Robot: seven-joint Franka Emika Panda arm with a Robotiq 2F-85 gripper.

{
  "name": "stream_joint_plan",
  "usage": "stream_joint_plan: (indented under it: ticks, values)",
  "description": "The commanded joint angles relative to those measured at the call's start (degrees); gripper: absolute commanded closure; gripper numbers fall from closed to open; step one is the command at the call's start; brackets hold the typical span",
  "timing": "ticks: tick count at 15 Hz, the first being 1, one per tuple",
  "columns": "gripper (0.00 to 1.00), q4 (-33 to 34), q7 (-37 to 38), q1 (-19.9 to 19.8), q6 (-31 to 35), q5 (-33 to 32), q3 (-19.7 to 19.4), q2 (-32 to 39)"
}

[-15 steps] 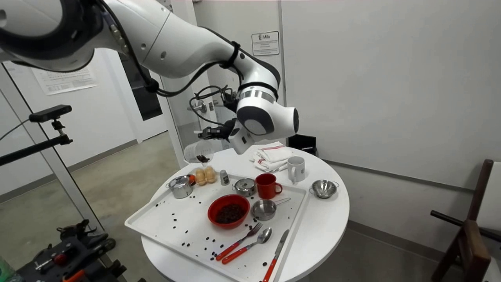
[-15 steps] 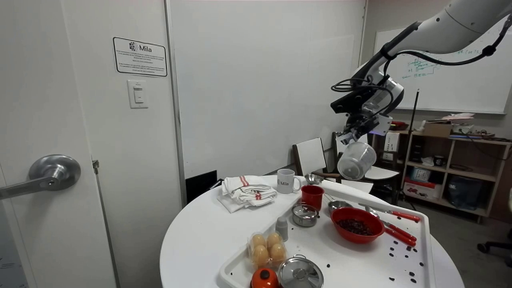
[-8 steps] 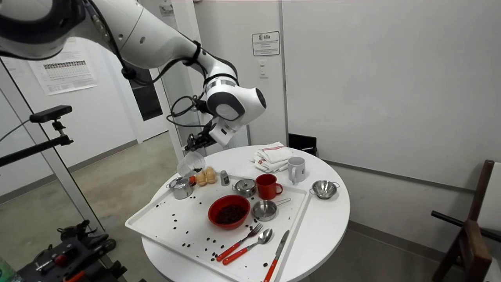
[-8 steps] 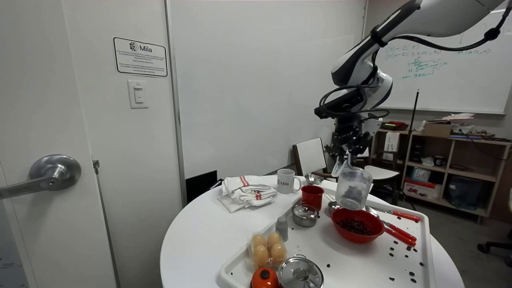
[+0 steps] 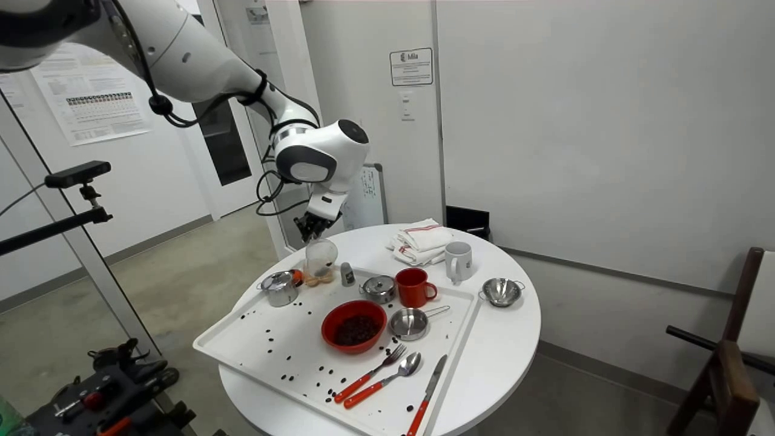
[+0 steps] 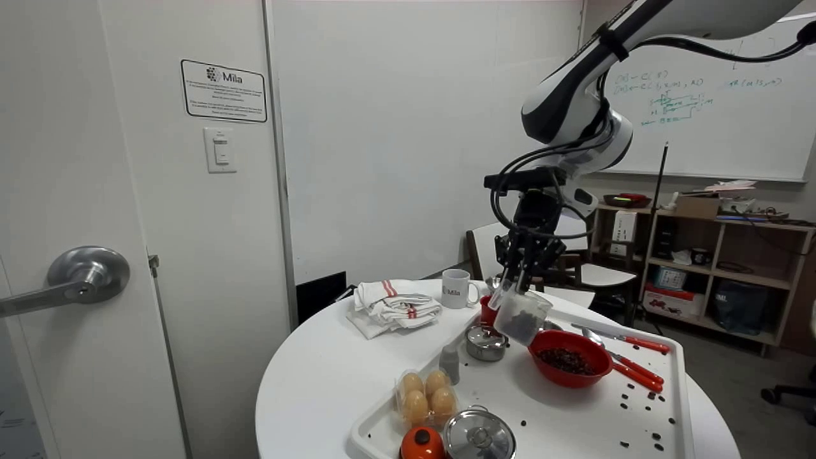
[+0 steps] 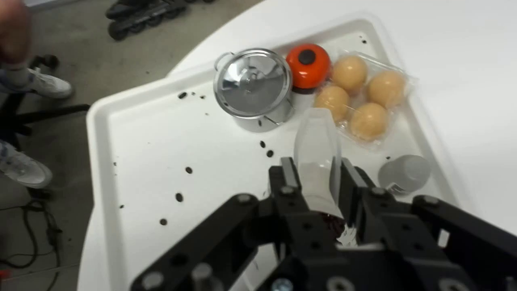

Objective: Pour some contents of the jug into the red bowl

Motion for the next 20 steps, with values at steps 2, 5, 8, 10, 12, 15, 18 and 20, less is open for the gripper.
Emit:
stream_joint_plan:
  ticks: [2,5,8,10,12,15,18,20]
  values:
    - [0.88,-6.1,-1.1,1.2,18.2,-0.3,2.5,-1.9]
    - [0.88,-8.4,-0.4,2.0,26.1,-0.9,4.0,-1.8]
    - [0.88,-10.7,1.1,2.7,27.3,-2.9,4.7,-2.2]
    - [0.88,-12.1,2.3,3.4,25.9,-5.4,4.5,-2.3]
    - [0.88,-13.4,3.5,4.1,26.0,-7.8,4.3,-2.2]
    - [0.88,-14.9,5.2,4.7,26.1,-11.1,4.4,-2.2]
    - [0.88,-15.9,5.8,4.1,24.4,-12.3,5.7,-2.3]
    - [0.88,-16.3,6.2,3.7,21.7,-12.7,6.6,-2.3]
